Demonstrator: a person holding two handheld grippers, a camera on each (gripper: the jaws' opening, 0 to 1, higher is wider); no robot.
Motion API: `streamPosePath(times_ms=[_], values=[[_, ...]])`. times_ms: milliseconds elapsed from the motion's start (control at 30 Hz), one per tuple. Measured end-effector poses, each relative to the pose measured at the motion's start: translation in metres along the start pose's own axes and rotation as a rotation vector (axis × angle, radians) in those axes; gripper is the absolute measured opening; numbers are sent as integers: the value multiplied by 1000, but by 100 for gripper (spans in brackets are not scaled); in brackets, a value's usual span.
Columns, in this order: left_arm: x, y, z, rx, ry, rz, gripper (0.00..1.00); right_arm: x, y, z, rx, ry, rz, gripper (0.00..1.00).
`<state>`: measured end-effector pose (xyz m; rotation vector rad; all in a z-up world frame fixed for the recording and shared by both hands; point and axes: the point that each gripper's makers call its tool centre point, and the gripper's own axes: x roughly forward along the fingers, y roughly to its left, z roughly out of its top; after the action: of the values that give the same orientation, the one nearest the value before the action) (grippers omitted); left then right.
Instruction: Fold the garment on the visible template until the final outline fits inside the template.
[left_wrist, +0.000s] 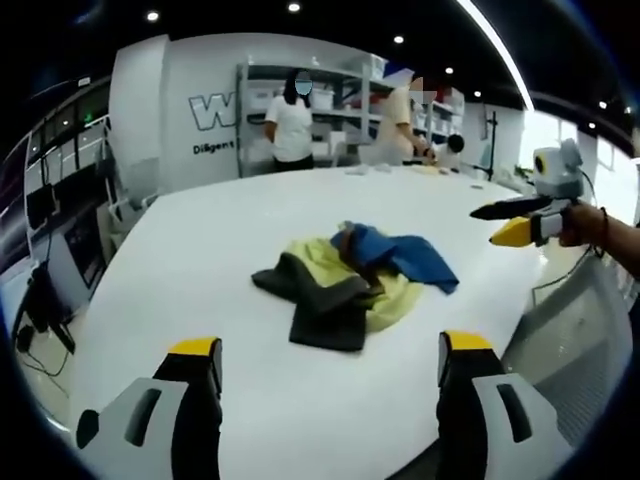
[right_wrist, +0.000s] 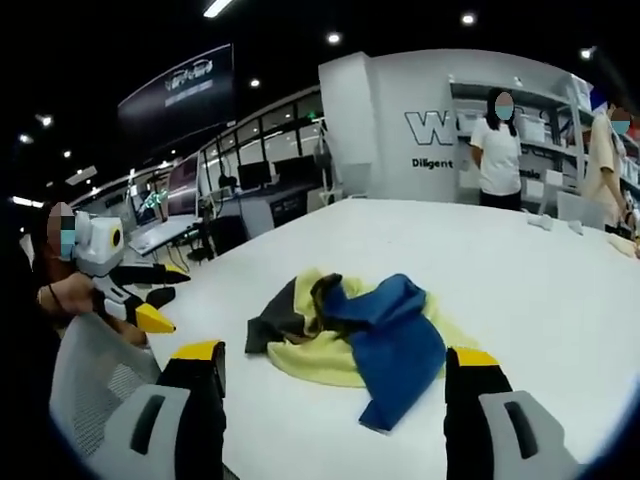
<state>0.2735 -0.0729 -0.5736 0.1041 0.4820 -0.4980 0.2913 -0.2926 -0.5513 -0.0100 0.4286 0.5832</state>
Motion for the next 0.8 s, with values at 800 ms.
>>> streamPosePath(times_ms=[800], values=[[62, 0, 20, 184, 74, -95, 71, 90, -16, 1, -263, 121, 93, 59]])
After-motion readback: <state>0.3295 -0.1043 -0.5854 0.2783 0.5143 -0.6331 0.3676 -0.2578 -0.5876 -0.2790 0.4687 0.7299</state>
